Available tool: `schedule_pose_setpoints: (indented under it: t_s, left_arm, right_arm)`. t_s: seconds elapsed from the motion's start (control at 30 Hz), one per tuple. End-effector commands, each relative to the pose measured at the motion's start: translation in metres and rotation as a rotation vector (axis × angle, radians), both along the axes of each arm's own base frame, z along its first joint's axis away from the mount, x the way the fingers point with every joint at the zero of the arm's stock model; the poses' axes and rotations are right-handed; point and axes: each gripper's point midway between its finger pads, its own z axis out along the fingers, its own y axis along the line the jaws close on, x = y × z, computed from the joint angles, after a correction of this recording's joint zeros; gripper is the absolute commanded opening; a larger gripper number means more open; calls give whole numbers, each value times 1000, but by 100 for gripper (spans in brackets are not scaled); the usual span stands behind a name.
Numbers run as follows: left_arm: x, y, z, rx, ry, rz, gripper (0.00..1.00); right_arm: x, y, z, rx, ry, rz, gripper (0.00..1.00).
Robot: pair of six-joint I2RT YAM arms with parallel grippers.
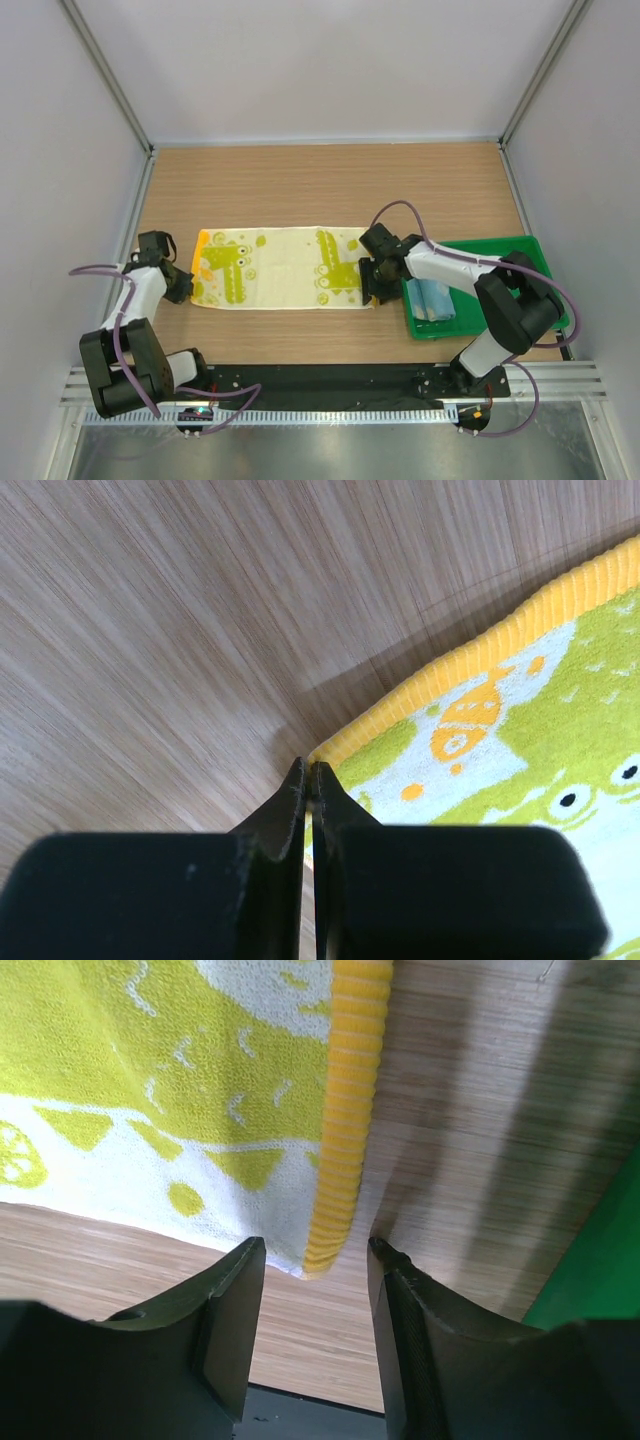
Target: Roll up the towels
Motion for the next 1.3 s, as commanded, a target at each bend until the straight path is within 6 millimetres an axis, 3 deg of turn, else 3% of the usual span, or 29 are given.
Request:
schedule_pose_setpoints:
  t_s: [0.0, 0.1, 0.23, 0.27, 0.33, 0.5, 0.77, 1.0, 1.27]
  left_arm:
    - [6, 7, 12, 31, -33, 7, 0]
    - [6, 6, 10, 22, -34, 5, 0]
    - [6, 5, 14, 22, -47, 5, 0]
    - [8, 4, 16, 16, -54, 4, 0]
    - [8, 1, 18, 1, -58, -3, 0]
    - [10, -5, 35, -24, -95, -13, 0]
    - [-7, -20, 65, -63, -130, -47, 0]
    - [6, -17, 98, -35, -185, -79, 0]
    - [43, -15, 115, -66, -208, -133, 0]
  right_arm:
    - [-4, 7, 3, 48, -1, -31, 51]
    - [-7, 7, 0, 52, 7, -38, 43]
    - [-11, 5, -6, 45, 19, -48, 20]
    - [-11, 5, -7, 44, 19, -53, 10]
    - [-11, 3, -9, 40, 10, -57, 2]
    - [-11, -2, -6, 25, -5, -61, 1]
    - [-19, -19, 13, -127, 16, -3, 1]
    - [20, -2, 51, -137, -70, 7, 4]
    - [64, 11, 65, -158, -85, 33, 4]
